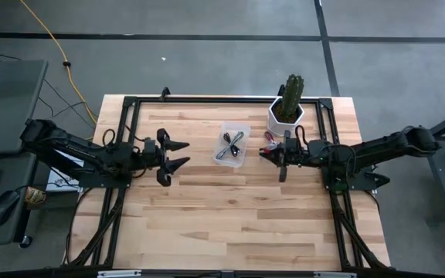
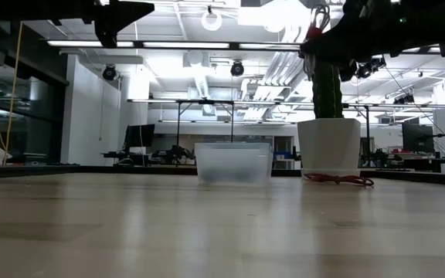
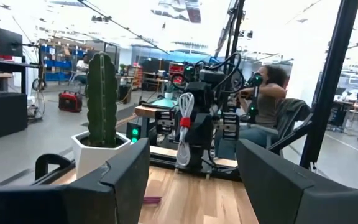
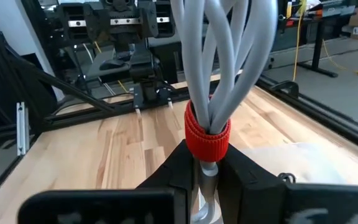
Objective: Pick and place USB-C Cables
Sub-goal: Put the white charger cable into the transparent bin
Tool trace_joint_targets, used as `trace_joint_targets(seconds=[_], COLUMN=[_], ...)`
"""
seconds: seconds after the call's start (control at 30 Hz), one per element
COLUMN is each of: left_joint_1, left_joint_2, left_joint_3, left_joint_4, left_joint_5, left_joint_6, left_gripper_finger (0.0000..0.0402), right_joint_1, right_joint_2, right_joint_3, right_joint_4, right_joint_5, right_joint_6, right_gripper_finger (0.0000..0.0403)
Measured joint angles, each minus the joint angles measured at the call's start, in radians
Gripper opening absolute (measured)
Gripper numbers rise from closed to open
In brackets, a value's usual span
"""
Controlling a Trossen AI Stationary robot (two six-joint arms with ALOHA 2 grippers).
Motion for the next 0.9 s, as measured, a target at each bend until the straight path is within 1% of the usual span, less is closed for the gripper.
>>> trace_joint_targets(seconds=[0.07, 0.17, 0.23, 0.33, 0.47, 0.6, 0.73, 0.9], left_joint_1=[0.001, 0.001, 0.001, 0.001, 0.001, 0.001, 0.001, 0.001], left_joint_2=[0.0, 0.0, 0.0, 0.0, 0.0, 0.001, 0.001, 0.001], left_joint_3=[0.0, 0.0, 0.0, 0.0, 0.0, 0.0, 0.0, 0.0], left_joint_4=[0.0, 0.006, 0.011, 0.019, 0.019, 0.017, 0.014, 0.012], left_joint_5=[-0.003, -0.014, -0.019, -0.03, -0.034, -0.034, -0.034, -0.034], left_joint_6=[0.001, 0.001, 0.0, 0.0, 0.0, -0.001, -0.001, 0.0], left_gripper_finger=[0.0221, 0.0221, 0.0221, 0.0221, 0.0221, 0.0221, 0.0221, 0.0221], right_joint_1=[0.0, 0.0, 0.0, -0.001, -0.01, -0.065, -0.147, -0.229], right_joint_2=[0.013, 0.051, 0.093, 0.183, 0.325, 0.471, 0.594, 0.685], right_joint_3=[0.0, 0.007, 0.037, 0.116, 0.259, 0.393, 0.472, 0.493], right_joint_4=[0.01, 0.035, 0.029, 0.0, -0.119, -0.28, -0.362, -0.36], right_joint_5=[0.003, 0.053, 0.09, 0.112, 0.182, 0.238, 0.23, 0.132], right_joint_6=[0.016, 0.041, 0.045, 0.044, 0.045, 0.094, 0.148, 0.201], right_gripper_finger=[0.0026, 0.0026, 0.0026, 0.0026, 0.0026, 0.0026, 0.0026, 0.0026])
